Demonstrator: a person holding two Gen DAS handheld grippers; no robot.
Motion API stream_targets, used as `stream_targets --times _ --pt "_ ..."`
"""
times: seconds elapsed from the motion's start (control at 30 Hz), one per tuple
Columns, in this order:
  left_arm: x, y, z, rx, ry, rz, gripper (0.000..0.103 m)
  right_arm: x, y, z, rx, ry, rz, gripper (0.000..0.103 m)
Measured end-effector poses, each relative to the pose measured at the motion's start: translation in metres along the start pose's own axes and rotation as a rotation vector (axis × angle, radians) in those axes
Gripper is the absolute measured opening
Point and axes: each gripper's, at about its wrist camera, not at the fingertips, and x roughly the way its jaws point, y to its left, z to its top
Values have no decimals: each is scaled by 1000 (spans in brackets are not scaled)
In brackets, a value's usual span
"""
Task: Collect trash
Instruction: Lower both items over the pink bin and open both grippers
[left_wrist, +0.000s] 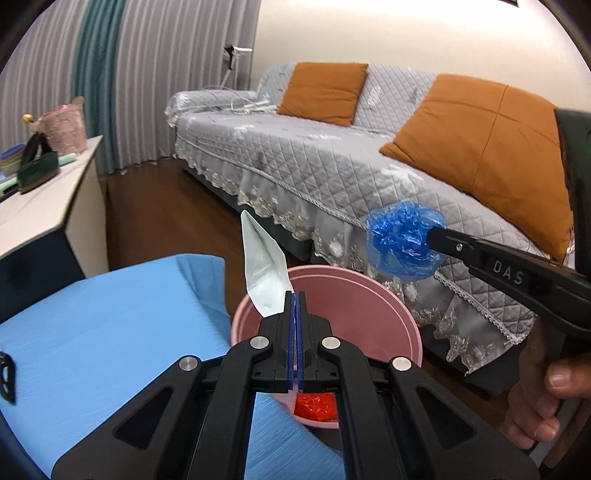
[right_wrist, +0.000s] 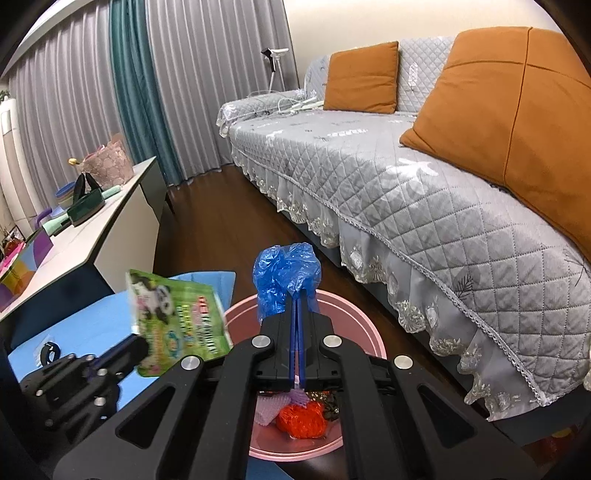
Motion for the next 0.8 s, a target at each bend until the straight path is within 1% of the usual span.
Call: stream_targets --times 0.07,0.17,0.2,0.23,0.27,0.3,0.33,0.5,0.6,0.8 --pt "9 -1 -2 -7 20 -12 0 4 -1 -1 1 12 -1 2" --pt "21 1 -4 -22 60 -50 1 10 -1 -2 5 31 -10 6" --pt "23 1 -5 -26 71 -57 1 12 -2 -3 9 37 -12 15" --pt "28 4 -6 -33 93 -62 6 14 -4 -3 24 43 -13 22" --pt "30 6 -7 -42 107 -58 20 15 -6 -4 33 47 -14 40" --pt "30 10 -8 -57 109 -51 28 16 -8 -4 42 50 -19 52" --pt "28 12 -9 -65 104 -49 36 16 -9 -4 51 52 -24 54" --pt "7 24 -13 -92 77 -24 36 17 -7 -3 67 55 -14 54" --pt "-6 32 -13 -101 60 -11 36 16 1 -4 48 57 -3 54" --pt "-48 56 -13 -119 14 49 36 10 21 -6 15 55 16 54"
